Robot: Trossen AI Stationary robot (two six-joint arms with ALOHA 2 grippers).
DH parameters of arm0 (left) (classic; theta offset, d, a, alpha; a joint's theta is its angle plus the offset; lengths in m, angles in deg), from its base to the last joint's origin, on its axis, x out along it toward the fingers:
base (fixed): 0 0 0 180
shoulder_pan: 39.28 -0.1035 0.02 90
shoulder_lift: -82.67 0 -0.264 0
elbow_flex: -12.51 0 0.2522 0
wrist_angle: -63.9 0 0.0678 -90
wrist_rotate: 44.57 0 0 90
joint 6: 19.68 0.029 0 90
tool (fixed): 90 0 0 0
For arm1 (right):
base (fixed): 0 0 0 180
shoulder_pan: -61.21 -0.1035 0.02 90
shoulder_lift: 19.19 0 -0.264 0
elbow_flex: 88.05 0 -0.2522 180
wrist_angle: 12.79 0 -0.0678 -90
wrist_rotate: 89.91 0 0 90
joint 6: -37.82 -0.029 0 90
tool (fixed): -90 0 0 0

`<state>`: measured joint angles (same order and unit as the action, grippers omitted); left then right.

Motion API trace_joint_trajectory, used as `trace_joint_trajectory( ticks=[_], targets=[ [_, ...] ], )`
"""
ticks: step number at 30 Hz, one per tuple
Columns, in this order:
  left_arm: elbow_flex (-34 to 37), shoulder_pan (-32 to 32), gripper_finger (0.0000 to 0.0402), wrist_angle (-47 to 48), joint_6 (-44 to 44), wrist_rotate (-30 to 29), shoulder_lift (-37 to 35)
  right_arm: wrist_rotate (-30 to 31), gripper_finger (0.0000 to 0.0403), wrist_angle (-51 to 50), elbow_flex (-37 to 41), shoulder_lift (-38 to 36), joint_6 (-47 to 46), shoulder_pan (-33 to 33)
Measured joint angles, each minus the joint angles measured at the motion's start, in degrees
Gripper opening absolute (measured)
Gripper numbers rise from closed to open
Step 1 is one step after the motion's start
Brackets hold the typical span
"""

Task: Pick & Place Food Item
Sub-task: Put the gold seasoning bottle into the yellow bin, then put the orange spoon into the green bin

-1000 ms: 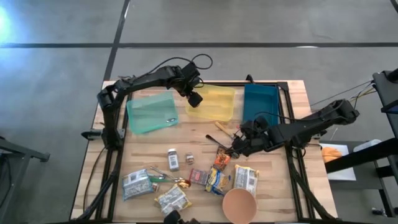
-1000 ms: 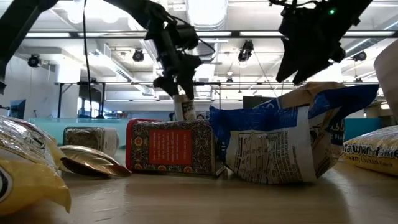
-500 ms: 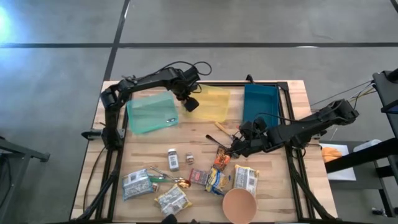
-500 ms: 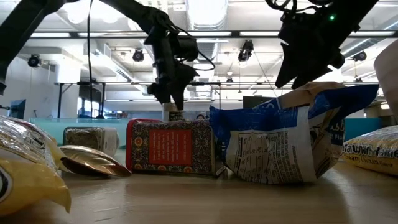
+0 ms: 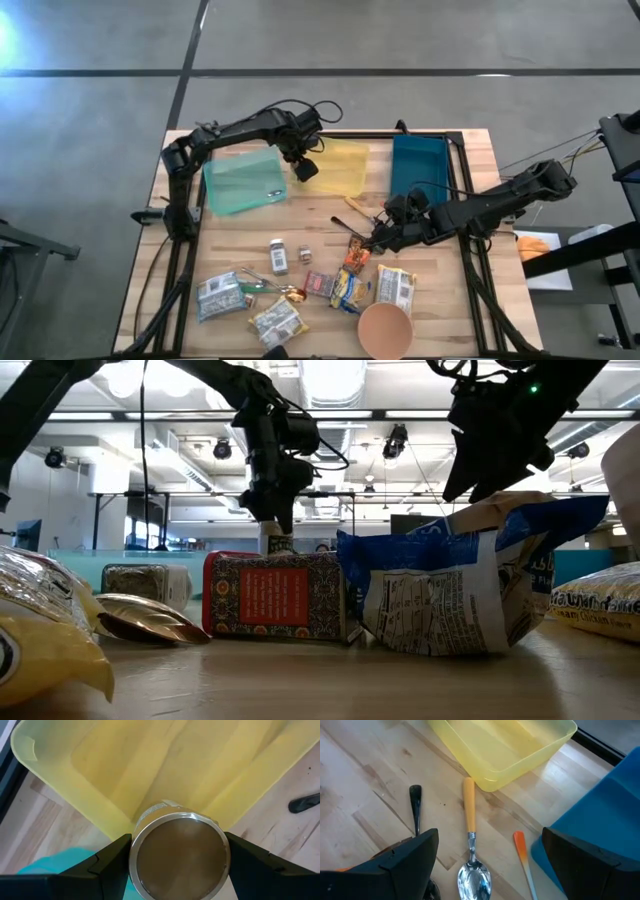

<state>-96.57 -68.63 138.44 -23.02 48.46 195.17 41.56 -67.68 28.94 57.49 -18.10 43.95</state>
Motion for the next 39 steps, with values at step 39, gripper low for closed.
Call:
trace_joint_trajectory(
  ticks=[39],
  targets=[
    [-5.9,0.4,0.0358,3.4,-2.7,0.0,-0.7,-1.1,0.0352,1.0,0.3,0.0,-0.5,-0.1]
  ],
)
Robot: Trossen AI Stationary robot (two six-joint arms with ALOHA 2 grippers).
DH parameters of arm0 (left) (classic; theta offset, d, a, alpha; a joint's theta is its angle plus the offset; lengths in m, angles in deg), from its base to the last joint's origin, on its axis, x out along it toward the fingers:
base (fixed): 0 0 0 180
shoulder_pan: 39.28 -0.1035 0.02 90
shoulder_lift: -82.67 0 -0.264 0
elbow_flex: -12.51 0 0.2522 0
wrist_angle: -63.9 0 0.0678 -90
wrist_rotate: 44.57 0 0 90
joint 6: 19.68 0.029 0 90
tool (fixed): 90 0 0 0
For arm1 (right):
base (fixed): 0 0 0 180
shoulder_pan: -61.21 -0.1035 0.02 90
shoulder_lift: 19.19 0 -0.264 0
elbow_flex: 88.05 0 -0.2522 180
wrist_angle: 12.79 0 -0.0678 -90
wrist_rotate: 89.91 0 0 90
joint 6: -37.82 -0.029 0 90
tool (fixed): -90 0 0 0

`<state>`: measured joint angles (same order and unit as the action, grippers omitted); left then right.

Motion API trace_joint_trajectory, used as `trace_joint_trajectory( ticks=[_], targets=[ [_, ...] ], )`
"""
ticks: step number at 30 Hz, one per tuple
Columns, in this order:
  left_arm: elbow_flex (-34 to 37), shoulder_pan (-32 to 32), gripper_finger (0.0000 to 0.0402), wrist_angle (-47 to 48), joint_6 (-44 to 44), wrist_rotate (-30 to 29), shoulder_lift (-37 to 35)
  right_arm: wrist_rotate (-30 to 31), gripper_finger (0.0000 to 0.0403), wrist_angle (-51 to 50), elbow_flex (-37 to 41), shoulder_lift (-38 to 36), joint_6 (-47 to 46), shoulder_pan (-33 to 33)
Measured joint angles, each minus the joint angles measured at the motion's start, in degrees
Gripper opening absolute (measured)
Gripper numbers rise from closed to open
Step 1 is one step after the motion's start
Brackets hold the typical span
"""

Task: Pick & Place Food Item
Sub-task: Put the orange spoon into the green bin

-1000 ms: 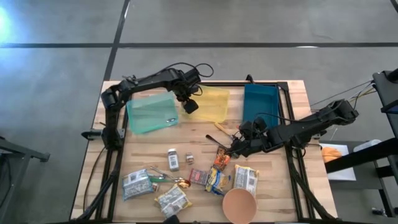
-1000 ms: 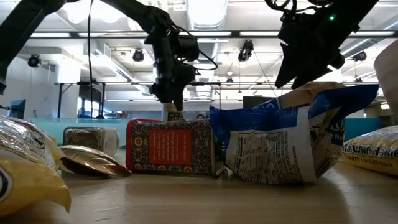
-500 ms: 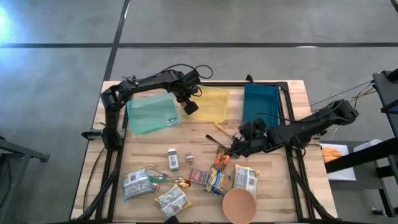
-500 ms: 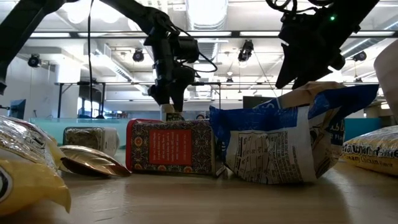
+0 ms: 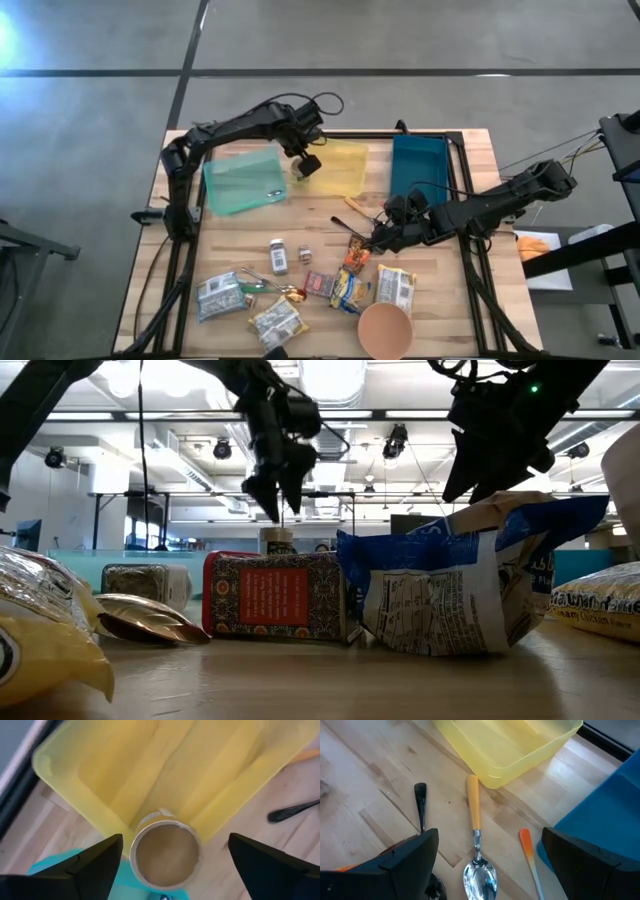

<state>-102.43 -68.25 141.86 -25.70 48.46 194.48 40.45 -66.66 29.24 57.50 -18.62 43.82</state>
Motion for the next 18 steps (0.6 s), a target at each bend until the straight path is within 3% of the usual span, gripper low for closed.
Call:
trace_joint_trajectory(
  ticks=[9,18],
  targets=[
    [1.2,1.2,0.0316,0.9,-0.3,0.0,-7.6,-5.7,0.0352,-2.3,-0.1,0.0,-1.7,0.2],
    [14.2,6.7,0.0284,-8.3,-1.9,0.0,-21.1,-12.0,0.0352,-10.3,0.2,0.0,1.4,2.1]
  ],
)
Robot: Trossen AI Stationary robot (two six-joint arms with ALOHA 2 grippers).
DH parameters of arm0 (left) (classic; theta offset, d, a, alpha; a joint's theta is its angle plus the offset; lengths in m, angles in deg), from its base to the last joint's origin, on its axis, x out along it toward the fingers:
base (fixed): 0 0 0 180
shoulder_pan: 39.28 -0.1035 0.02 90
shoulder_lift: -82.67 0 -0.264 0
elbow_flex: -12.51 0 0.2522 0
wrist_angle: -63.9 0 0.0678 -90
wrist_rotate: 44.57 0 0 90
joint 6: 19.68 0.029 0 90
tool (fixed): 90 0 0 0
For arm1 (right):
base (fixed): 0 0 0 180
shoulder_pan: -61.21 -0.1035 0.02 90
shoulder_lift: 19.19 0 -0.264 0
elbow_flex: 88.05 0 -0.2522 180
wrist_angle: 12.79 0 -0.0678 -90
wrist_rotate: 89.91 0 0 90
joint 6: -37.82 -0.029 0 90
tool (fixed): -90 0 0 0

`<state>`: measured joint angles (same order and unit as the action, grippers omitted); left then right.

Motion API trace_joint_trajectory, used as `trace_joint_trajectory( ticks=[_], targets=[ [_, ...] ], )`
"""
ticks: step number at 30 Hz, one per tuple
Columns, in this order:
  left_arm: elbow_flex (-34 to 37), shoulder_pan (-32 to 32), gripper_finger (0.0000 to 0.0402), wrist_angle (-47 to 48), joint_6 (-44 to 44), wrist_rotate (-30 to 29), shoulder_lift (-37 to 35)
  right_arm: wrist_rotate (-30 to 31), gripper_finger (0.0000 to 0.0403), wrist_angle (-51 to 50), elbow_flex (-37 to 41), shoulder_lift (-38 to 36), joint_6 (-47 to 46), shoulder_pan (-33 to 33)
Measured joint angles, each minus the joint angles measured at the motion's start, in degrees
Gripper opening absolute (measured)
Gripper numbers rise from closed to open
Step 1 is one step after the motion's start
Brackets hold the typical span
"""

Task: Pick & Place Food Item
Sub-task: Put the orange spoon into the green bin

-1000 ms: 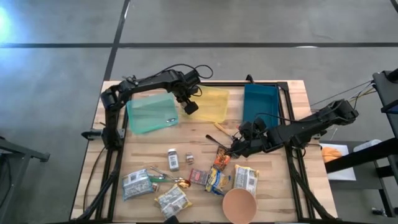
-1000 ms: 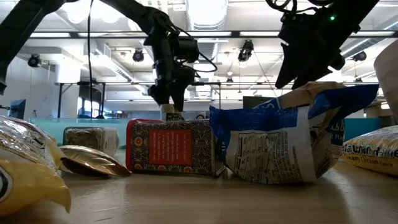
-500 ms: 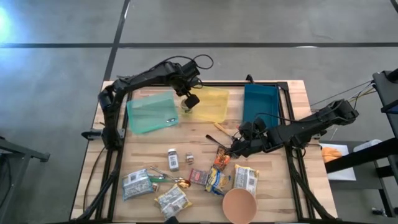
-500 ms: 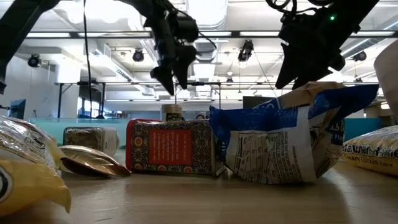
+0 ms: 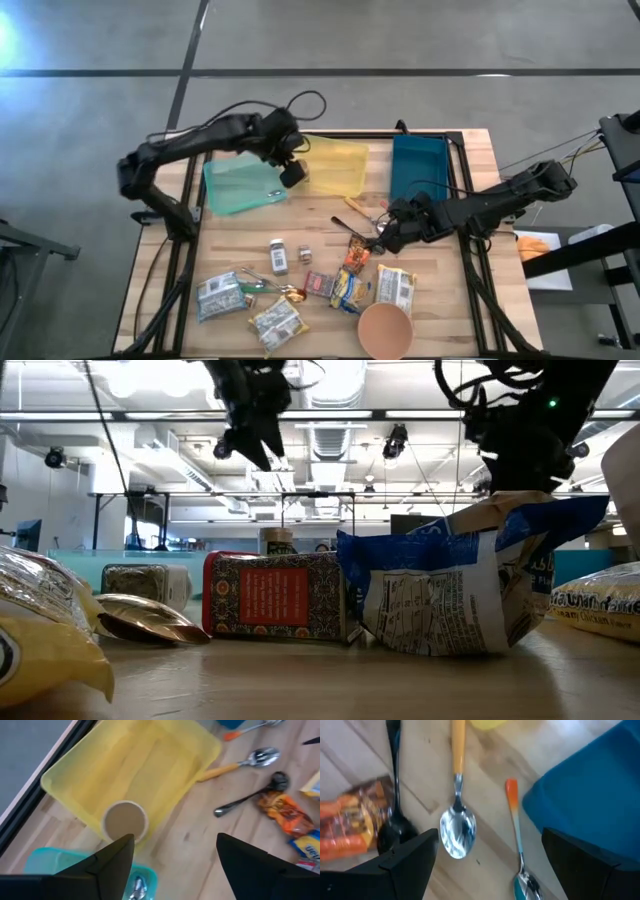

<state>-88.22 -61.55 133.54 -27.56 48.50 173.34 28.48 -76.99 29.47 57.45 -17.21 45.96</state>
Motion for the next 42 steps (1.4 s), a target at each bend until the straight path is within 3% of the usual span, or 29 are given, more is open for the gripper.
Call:
trace_joint_trajectory(
  ticks=[9,19,33,42],
  targets=[
    [17.7,6.4,0.0282,-17.9,-8.7,0.2,-15.6,-5.6,0.0352,-2.7,0.7,0.0,2.8,5.2],
    [31.6,10.3,0.0282,-34.1,-10.0,0.2,-27.6,-13.9,0.0352,-2.8,5.8,0.0,3.6,10.1],
    [41.4,10.3,0.0282,-43.4,-7.3,0.0,-30.2,-15.4,0.0352,-2.4,9.1,0.0,3.6,15.5],
    [42.2,10.3,0.0282,-46.1,-5.9,0.0,-30.2,-16.5,0.0352,6.8,11.6,0.0,6.2,18.4]
  ],
)
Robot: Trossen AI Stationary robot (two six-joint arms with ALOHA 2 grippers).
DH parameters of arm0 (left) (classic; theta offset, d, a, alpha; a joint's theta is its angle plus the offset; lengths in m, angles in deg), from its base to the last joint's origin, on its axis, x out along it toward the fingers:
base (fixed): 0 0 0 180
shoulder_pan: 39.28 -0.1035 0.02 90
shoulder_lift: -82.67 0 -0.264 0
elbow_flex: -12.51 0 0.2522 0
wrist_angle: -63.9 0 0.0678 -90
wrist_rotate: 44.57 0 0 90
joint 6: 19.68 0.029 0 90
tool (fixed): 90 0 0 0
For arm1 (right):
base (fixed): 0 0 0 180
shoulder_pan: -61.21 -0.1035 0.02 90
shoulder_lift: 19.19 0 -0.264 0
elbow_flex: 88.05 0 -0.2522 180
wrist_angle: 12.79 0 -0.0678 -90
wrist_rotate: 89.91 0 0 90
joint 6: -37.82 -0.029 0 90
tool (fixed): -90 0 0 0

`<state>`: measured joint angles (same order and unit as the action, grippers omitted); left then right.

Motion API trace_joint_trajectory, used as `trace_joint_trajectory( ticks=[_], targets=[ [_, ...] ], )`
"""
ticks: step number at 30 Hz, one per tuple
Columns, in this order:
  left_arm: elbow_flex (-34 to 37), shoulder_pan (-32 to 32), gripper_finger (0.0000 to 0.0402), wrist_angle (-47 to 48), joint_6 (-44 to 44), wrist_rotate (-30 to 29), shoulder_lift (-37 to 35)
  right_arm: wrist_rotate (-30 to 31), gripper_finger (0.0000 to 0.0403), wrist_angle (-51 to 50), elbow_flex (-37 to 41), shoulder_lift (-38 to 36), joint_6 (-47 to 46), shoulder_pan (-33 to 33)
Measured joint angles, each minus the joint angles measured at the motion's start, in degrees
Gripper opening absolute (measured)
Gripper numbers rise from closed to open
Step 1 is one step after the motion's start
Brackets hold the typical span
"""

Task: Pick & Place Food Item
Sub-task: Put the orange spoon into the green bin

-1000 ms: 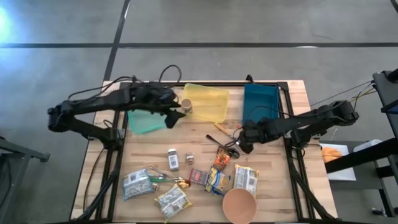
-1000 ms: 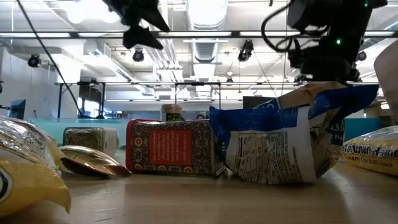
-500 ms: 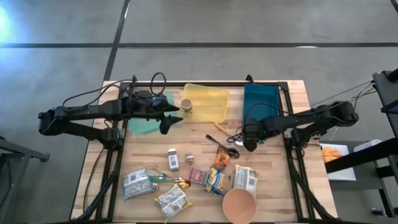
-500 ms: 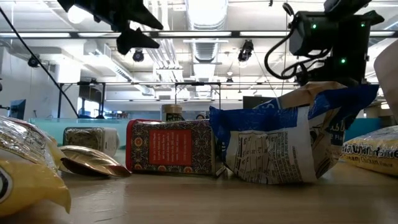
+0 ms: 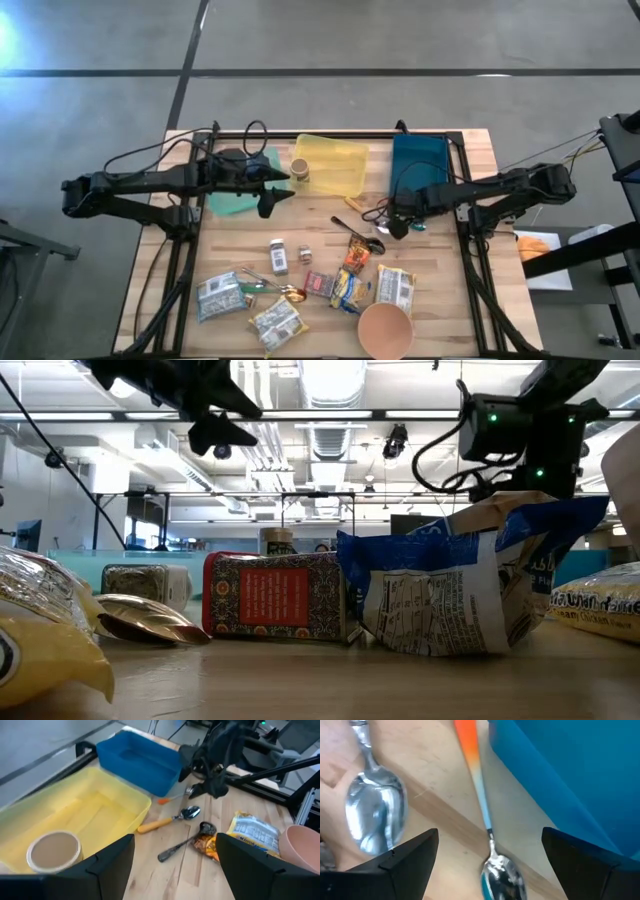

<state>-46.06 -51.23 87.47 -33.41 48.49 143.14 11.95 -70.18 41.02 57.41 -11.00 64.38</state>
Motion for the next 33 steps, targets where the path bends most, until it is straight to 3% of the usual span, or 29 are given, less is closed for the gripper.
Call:
trace_joint_trajectory(
  ticks=[19,28,33],
  targets=[
    [0.1,0.0,0.0282,-0.6,0.4,0.0,0.0,-0.7,0.0352,7.2,5.3,0.4,1.0,2.5],
    [0.2,0.0,0.0282,0.5,0.4,0.0,0.0,-1.2,0.0352,7.7,3.2,4.3,1.5,2.5],
    [0.2,0.0,0.0282,1.0,0.4,0.0,0.0,-1.5,0.0325,8.2,2.7,5.2,1.2,2.5]
  ],
)
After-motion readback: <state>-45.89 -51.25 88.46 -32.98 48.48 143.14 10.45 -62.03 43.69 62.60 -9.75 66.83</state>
